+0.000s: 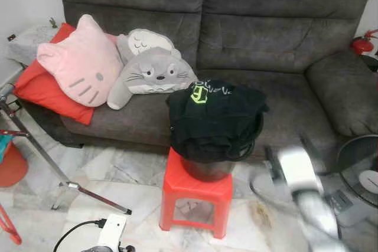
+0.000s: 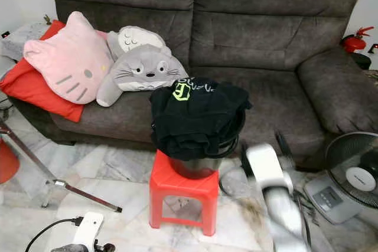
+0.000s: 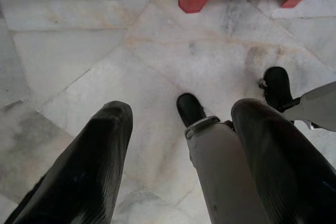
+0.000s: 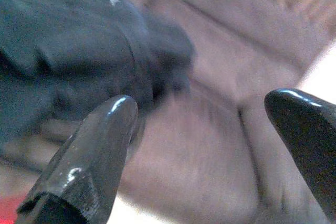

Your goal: Hang hanger

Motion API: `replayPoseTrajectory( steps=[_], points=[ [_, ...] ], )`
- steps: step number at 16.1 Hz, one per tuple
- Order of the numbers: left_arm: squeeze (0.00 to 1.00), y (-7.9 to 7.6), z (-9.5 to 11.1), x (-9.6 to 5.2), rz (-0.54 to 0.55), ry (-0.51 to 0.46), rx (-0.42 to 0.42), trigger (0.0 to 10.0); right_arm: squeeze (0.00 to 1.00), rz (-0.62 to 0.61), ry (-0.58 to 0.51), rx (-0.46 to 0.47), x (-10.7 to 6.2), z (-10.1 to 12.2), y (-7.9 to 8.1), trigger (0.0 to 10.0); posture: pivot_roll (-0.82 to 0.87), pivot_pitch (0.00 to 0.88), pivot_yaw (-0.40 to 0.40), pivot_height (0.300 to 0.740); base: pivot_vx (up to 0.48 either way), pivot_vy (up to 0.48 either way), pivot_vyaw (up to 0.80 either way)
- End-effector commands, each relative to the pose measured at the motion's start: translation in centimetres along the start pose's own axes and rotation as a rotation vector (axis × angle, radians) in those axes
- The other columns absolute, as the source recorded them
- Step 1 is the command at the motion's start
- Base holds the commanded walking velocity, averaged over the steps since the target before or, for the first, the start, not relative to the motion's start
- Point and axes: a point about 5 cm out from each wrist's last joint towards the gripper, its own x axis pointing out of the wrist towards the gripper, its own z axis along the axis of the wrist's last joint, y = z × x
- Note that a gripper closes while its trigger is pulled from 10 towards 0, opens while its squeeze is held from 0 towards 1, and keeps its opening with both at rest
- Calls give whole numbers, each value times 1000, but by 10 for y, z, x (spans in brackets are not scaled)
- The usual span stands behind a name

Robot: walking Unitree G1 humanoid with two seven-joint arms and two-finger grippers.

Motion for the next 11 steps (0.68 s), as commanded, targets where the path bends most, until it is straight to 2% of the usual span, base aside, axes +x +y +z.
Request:
replayPoseTrajectory(
  steps=[1, 3, 5, 8, 11],
  points=[
    [0, -1, -4, 0, 2, 21, -6, 10000, 0, 88, -24, -69, 8, 9, 6, 10000, -198, 0, -22, 740, 0, 0, 0],
    [0, -2, -4, 0, 2, 20, -9, 10000, 0, 160, -37, -152, 15, 18, 9, 10000, -194, 0, -27, 740, 0, 0, 0],
    [0, -3, -5, 0, 1, 21, -14, 10000, 0, 193, -40, -168, 19, 24, 9, 10000, -191, 0, -29, 740, 0, 0, 0],
    [0, -4, -7, 0, -6, 29, -15, 10000, 0, 238, -16, -232, 12, 30, 7, 10000, -195, 0, -29, 740, 0, 0, 0],
    [0, -4, -8, 0, -8, 34, -7, 10000, 0, 264, 23, -277, 11, 24, 6, 10000, -198, 0, -29, 740, 0, 0, 0]
  ],
)
